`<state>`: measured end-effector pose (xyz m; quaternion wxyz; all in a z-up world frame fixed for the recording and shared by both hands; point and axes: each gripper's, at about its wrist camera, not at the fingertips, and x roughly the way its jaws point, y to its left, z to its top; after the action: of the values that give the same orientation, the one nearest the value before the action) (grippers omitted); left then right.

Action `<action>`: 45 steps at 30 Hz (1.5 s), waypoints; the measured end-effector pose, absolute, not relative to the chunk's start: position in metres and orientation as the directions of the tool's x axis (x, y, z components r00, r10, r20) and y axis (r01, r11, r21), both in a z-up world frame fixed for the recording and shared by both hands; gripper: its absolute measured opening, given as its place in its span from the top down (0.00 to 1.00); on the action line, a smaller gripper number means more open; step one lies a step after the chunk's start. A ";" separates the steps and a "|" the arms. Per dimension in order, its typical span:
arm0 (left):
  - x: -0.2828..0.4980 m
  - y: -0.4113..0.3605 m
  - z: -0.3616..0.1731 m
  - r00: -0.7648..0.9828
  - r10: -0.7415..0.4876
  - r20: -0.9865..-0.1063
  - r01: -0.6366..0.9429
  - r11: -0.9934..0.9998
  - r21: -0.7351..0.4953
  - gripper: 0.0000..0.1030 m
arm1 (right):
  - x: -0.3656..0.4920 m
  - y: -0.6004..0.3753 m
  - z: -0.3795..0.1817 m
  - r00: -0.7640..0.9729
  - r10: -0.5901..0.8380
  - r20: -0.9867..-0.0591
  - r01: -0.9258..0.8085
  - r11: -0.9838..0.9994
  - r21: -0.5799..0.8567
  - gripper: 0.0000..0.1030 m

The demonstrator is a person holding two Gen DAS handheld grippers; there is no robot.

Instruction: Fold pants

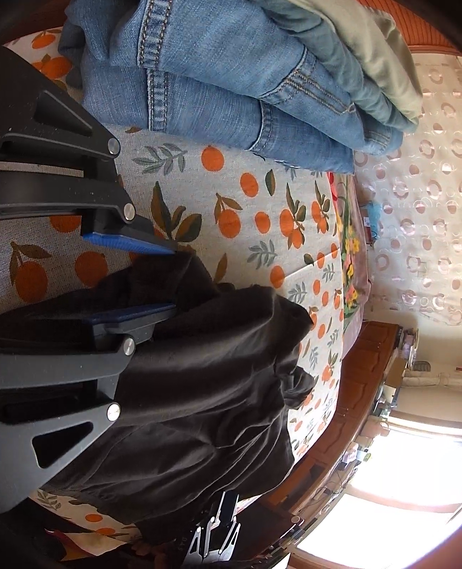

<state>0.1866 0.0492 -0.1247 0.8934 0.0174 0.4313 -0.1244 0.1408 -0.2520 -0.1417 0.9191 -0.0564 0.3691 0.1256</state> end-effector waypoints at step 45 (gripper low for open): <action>0.231 0.081 -0.079 0.700 -0.013 -0.714 0.124 0.987 0.104 0.88 | 0.140 -0.257 -0.141 0.694 0.197 -0.692 -0.280 0.960 -0.008 0.60</action>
<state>0.2305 0.0815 -0.0787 0.9192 0.0721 0.3853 -0.0372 0.1404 -0.2570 -0.1413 0.9187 -0.0563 0.3687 0.1299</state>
